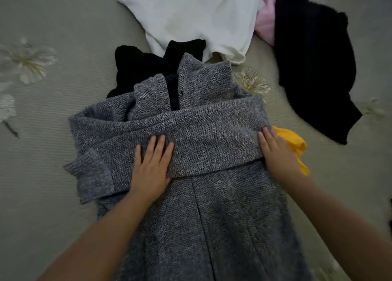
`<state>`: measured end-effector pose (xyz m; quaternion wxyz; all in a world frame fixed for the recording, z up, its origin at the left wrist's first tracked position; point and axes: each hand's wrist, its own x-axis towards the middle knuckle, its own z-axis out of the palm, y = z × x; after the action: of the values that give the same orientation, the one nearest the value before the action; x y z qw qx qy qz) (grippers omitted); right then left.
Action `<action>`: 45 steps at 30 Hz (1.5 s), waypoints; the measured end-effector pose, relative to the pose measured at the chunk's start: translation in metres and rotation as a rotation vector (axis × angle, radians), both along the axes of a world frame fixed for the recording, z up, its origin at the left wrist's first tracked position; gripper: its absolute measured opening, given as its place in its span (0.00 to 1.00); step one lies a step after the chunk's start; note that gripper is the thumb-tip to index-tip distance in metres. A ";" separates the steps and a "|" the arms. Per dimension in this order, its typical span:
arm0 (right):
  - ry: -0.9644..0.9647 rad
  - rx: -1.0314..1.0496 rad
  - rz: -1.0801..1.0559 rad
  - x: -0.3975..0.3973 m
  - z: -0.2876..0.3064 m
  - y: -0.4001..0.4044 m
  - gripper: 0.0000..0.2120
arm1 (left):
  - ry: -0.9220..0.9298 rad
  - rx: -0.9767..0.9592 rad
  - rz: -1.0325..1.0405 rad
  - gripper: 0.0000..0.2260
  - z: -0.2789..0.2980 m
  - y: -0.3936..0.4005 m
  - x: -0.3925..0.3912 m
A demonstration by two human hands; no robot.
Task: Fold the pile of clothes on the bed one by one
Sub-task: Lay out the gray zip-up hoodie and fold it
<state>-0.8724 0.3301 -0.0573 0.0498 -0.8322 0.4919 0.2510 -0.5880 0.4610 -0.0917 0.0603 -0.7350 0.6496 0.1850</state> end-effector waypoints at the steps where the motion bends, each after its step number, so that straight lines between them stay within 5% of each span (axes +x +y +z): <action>1: 0.058 0.013 -0.016 0.005 -0.004 0.007 0.28 | -0.014 -0.005 0.002 0.45 0.001 0.004 0.008; 8: 0.275 0.215 -0.034 0.027 -0.002 0.017 0.33 | 0.132 0.115 0.003 0.49 0.017 0.027 0.071; 10: 0.276 0.298 -0.054 0.040 0.017 -0.001 0.29 | 0.193 -0.007 0.011 0.43 0.026 0.018 0.075; 13: -0.021 0.123 -0.120 0.072 0.050 -0.036 0.13 | 0.179 -0.313 0.045 0.25 0.040 0.001 0.081; 16: -0.554 -0.168 -0.100 0.120 0.072 -0.072 0.12 | 0.144 -0.426 0.178 0.22 0.046 -0.025 0.093; 18: -0.717 -0.214 -0.027 0.161 0.079 -0.096 0.12 | 0.211 -0.435 0.257 0.21 0.049 -0.047 0.097; 21: -0.520 -0.116 0.007 0.219 0.068 -0.131 0.17 | 0.325 -0.376 0.327 0.23 0.057 -0.085 0.102; 26: -0.118 0.103 -0.197 0.245 0.039 -0.145 0.23 | 0.290 0.028 0.297 0.26 0.056 -0.124 0.097; 29: -0.244 0.054 -0.190 0.228 0.039 -0.126 0.10 | 0.282 -0.024 0.265 0.23 0.057 -0.117 0.088; 33: -0.576 0.056 -0.158 0.166 0.056 -0.072 0.03 | 0.548 -0.146 0.405 0.19 0.065 -0.082 0.078; 36: -0.629 0.158 -0.117 0.128 0.064 -0.030 0.23 | 0.557 -0.107 0.434 0.17 0.069 -0.072 0.067; 38: -0.659 0.133 -0.284 0.118 0.062 -0.020 0.28 | 0.538 -0.059 0.454 0.19 0.071 -0.077 0.055; 41: -0.499 0.155 -0.543 0.121 0.051 -0.033 0.26 | 0.658 0.004 0.646 0.21 0.066 -0.088 0.038; 45: -0.235 0.260 -0.538 0.137 0.051 -0.047 0.20 | 0.753 -0.028 0.874 0.14 0.068 -0.087 0.026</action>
<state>-0.7355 0.2834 -0.0066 0.2765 -0.6823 0.6490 0.1917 -0.5622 0.3744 -0.0234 -0.2669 -0.8193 0.2646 0.4330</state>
